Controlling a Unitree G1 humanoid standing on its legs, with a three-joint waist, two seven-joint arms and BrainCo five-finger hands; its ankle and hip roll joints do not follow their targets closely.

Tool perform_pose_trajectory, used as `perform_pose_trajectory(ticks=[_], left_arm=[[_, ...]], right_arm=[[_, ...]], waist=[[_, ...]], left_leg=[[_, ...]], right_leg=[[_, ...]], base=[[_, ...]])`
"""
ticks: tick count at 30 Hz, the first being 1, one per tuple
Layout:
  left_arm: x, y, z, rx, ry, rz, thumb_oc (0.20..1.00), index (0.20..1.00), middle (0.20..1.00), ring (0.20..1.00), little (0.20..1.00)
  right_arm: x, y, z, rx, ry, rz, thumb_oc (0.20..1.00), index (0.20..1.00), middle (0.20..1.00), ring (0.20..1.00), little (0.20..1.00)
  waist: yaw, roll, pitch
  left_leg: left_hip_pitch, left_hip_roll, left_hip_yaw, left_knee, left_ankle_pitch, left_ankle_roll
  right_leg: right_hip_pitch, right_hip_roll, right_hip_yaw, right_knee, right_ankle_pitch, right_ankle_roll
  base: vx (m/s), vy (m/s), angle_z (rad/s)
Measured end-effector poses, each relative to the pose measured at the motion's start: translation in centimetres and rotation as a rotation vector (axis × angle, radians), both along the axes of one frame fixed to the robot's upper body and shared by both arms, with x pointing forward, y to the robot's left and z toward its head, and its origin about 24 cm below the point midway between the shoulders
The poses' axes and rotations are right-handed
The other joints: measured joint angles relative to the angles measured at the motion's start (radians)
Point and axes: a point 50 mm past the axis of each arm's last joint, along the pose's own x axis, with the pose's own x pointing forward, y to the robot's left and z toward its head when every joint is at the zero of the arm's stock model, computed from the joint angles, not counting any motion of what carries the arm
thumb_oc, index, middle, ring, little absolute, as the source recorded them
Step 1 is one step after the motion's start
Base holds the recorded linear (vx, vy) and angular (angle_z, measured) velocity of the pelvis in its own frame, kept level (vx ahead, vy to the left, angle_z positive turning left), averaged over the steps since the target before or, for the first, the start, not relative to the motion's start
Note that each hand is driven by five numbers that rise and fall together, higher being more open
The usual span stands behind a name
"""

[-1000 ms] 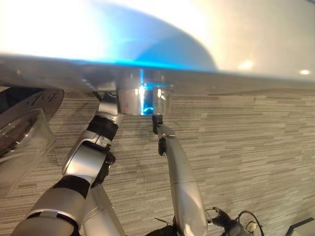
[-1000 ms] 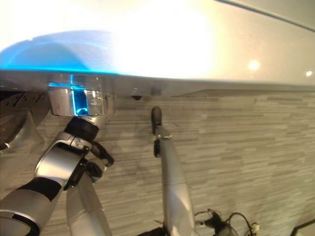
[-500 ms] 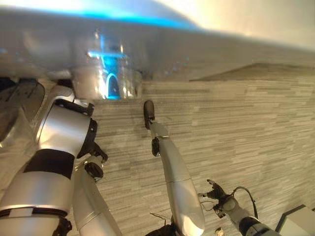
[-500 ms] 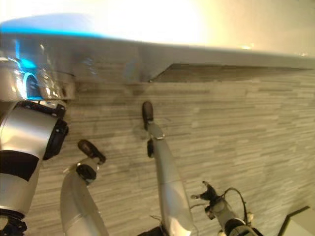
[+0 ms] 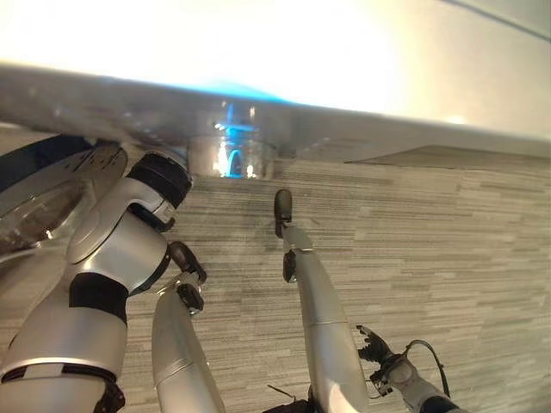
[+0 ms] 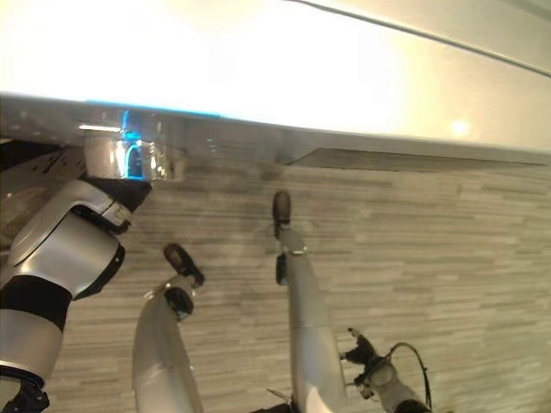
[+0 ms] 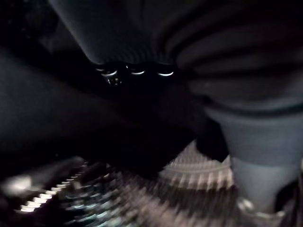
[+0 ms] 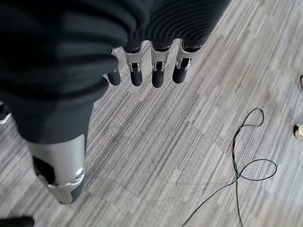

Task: Grab the laundry basket,head to the washer,open it,put in the laundry and shut it.

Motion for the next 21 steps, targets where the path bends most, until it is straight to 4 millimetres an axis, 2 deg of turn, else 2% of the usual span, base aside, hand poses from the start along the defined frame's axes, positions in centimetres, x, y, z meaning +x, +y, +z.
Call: perform_pose_trajectory(ticks=[1, 4, 5, 8, 9, 10, 11, 13, 14, 15, 17, 19, 21], left_arm=[[-0.3, -0.9, -0.5, 0.145, -0.042, 0.013, 1.0, 1.0, 1.0, 1.0, 1.0], [-0.7, -1.5, -2.2, 0.194, -0.053, -0.003, 1.0, 1.0, 1.0, 1.0, 1.0], [-0.7, -1.6, -4.8, 0.18, -0.002, -0.003, 1.0, 1.0, 1.0, 1.0, 1.0], [-0.7, -1.9, -9.8, 0.229, 0.113, 0.026, 1.0, 1.0, 1.0, 1.0, 1.0], [-1.3, -1.9, -14.2, 0.25, 0.213, 0.031, 1.0, 1.0, 1.0, 1.0, 1.0], [-2.9, -2.3, -20.5, 0.297, 0.383, 0.022, 1.0, 1.0, 1.0, 1.0, 1.0], [-4.1, -2.4, -23.7, 0.332, 0.48, 0.014, 1.0, 1.0, 1.0, 1.0, 1.0], [-5.8, -2.3, -27.5, 0.339, 0.604, 0.006, 1.0, 1.0, 1.0, 1.0, 1.0], [-7.7, -2.2, -30.7, 0.366, 0.715, -0.006, 1.0, 1.0, 1.0, 1.0, 1.0], [-8.0, -2.0, -31.2, 0.37, 0.732, -0.008, 1.0, 1.0, 1.0, 1.0, 1.0], [-8.4, 0.1, -31.7, 0.356, 0.748, 0.011, 1.0, 1.0, 1.0, 1.0, 1.0], [-9.6, 3.6, -33.2, 0.381, 0.798, 0.072, 1.0, 1.0, 1.0, 1.0, 1.0], [-10.2, 5.3, -34.0, 0.396, 0.822, 0.109, 1.0, 1.0, 1.0, 1.0, 1.0]], right_arm=[[0.0, 0.2, 0.0, 0.014, -0.002, -0.003, 1.0, 1.0, 1.0, 1.0, 1.0], [-0.1, 0.1, -0.1, 0.023, 0.007, -0.01, 1.0, 1.0, 1.0, 1.0, 1.0], [-0.2, 0.2, -0.2, 0.033, 0.012, -0.021, 1.0, 1.0, 1.0, 1.0, 1.0], [-0.3, 0.8, -0.4, 0.051, 0.015, -0.018, 1.0, 1.0, 1.0, 1.0, 1.0], [-0.6, 0.7, -0.6, 0.048, 0.031, -0.029, 1.0, 1.0, 1.0, 1.0, 1.0], [-0.8, 0.7, -0.9, 0.049, 0.053, -0.051, 1.0, 1.0, 1.0, 1.0, 1.0], [-0.9, 0.6, -1.0, 0.049, 0.061, -0.059, 1.0, 1.0, 1.0, 1.0, 1.0], [-0.9, 0.4, -1.1, 0.043, 0.071, -0.074, 1.0, 1.0, 1.0, 1.0, 1.0], [-0.8, 0.2, -1.0, 0.032, 0.073, -0.084, 1.0, 1.0, 1.0, 1.0, 1.0], [-0.7, 0.1, -1.0, 0.026, 0.073, -0.087, 1.0, 1.0, 1.0, 1.0, 1.0], [-0.6, -0.3, -0.9, 0.014, 0.073, -0.108, 1.0, 1.0, 1.0, 1.0, 1.0], [-1.7, -1.3, -1.3, -0.013, 0.112, -0.145, 1.0, 1.0, 1.0, 1.0, 1.0], [-2.4, -2.4, -1.4, -0.031, 0.135, -0.173, 1.0, 1.0, 1.0, 1.0, 1.0]], waist=[[0.017, 0.003, -0.001], [0.028, 0.027, -0.014], [0.035, 0.048, -0.025], [0.037, 0.051, -0.028], [0.04, 0.061, -0.055], [0.044, 0.061, -0.063], [0.046, 0.06, -0.065], [0.051, 0.058, -0.07], [0.053, 0.054, -0.072], [0.058, 0.05, -0.074], [0.069, 0.046, -0.074], [0.08, 0.047, -0.084], [0.101, 0.061, -0.099]], left_leg=[[0.001, -0.004, -0.007, -0.008, 0.007, -0.003], [0.0, -0.007, -0.018, -0.012, 0.011, -0.004], [0.003, -0.009, -0.029, -0.014, 0.011, -0.004], [0.053, -0.021, -0.033, -0.046, 0.018, -0.011], [0.056, -0.024, -0.035, -0.052, 0.019, -0.01], [0.092, -0.026, -0.036, -0.068, 0.02, -0.012], [0.11, -0.027, -0.038, -0.076, 0.02, -0.012], [0.134, -0.031, -0.042, -0.092, 0.024, -0.017], [0.165, -0.042, -0.047, -0.121, 0.039, -0.019], [0.175, -0.044, -0.048, -0.133, 0.043, -0.02], [0.227, -0.058, -0.052, -0.189, 0.067, -0.019], [0.358, -0.066, -0.054, -0.273, 0.095, -0.027], [0.417, -0.068, -0.056, -0.308, 0.099, -0.03]], right_leg=[[0.0, -0.002, -0.002, 0.008, -0.005, -0.003], [0.004, -0.004, -0.006, 0.013, -0.014, 0.002], [0.016, -0.006, -0.017, 0.013, -0.018, 0.001], [0.055, -0.017, -0.024, 0.015, -0.034, 0.0], [0.058, -0.019, -0.027, 0.016, -0.04, 0.002], [0.092, -0.019, -0.031, 0.012, -0.047, 0.003], [0.111, -0.019, -0.032, 0.01, -0.052, 0.003], [0.133, -0.021, -0.036, 0.005, -0.058, 0.004], [0.159, -0.023, -0.045, 0.0, -0.061, 0.003], [0.166, -0.027, -0.046, 0.0, -0.064, 0.004], [0.212, -0.035, -0.054, -0.025, -0.068, 0.01], [0.326, -0.032, -0.063, -0.063, -0.069, 0.01], [0.382, -0.031, -0.072, -0.078, -0.083, 0.02]], base=[[-0.01, -0.036, 0.15], [-0.02, -0.027, 0.11], [-0.01, -0.005, 0.11], [-0.02, 0.01, 0.13], [-0.04, -0.008, 0.1], [-0.05, -0.003, 0.09], [-0.04, -0.008, 0.08], [-0.01, 0.006, 0.11], [-0.01, 0.026, 0.17], [0.01, 0.041, 0.2], [0.04, 0.028, 0.16], [0.04, -0.026, 0.14], [0.0, -0.027, 0.09]])
